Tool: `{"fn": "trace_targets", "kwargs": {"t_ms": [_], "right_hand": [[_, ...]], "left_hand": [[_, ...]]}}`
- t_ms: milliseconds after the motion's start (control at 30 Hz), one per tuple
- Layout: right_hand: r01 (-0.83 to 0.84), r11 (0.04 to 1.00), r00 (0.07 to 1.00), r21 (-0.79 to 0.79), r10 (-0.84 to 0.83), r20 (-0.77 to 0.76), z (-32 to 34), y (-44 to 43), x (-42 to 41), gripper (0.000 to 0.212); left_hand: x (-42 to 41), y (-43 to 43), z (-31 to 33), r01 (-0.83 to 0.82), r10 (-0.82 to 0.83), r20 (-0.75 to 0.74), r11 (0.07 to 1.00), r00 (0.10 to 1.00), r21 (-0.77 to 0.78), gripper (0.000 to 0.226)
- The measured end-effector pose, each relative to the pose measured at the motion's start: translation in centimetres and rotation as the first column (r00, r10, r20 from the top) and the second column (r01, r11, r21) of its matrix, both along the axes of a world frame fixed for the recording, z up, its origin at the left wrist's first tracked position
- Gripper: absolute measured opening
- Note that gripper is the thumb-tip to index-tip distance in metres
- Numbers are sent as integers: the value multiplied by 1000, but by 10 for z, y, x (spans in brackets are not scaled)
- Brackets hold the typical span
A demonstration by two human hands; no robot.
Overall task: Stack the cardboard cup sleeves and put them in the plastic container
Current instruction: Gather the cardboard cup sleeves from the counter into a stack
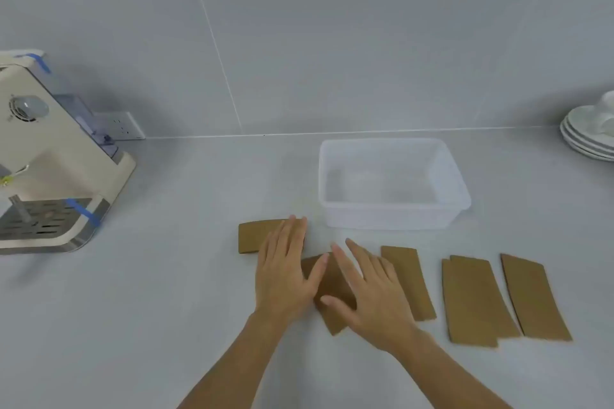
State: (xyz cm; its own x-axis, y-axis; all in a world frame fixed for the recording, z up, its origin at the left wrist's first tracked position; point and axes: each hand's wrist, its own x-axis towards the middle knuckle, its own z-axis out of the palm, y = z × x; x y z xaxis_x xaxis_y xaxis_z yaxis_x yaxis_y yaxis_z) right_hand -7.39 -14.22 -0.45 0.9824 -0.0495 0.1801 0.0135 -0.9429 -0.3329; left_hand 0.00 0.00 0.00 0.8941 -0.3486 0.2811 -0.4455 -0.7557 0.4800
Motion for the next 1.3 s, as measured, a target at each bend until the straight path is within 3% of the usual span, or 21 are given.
{"fn": "trace_targets", "kwargs": {"t_ms": [333, 600, 800, 1100, 1167, 1300], "right_hand": [[8, 995, 979, -100, -29, -203, -14, 21, -7, 70], [12, 994, 987, -104, -28, -155, -16, 21, -4, 57], [43, 997, 987, 61, -33, -156, -22, 18, -1, 54], [141, 973, 978, 184, -108, -178, -14, 8, 1, 49], [167, 960, 977, 223, -130, -171, -9, 6, 3, 48], [179, 938, 982, 297, -151, -116, 3, 6, 4, 45]], "left_hand": [[4, 5, -12, -16, 16, 6, 995, 1000, 97, 70], [0, 8, -19, 0, 2, -9, 986, 1000, 164, 58], [-21, 5, -16, -37, 39, 58, 999, 998, -24, 48], [-27, -6, -13, -118, 24, -278, 937, 960, -328, 43], [-26, -10, -9, -215, -4, -430, 862, 903, -459, 39], [-19, -17, 2, -526, -171, -737, 598, 654, -605, 31]]}}
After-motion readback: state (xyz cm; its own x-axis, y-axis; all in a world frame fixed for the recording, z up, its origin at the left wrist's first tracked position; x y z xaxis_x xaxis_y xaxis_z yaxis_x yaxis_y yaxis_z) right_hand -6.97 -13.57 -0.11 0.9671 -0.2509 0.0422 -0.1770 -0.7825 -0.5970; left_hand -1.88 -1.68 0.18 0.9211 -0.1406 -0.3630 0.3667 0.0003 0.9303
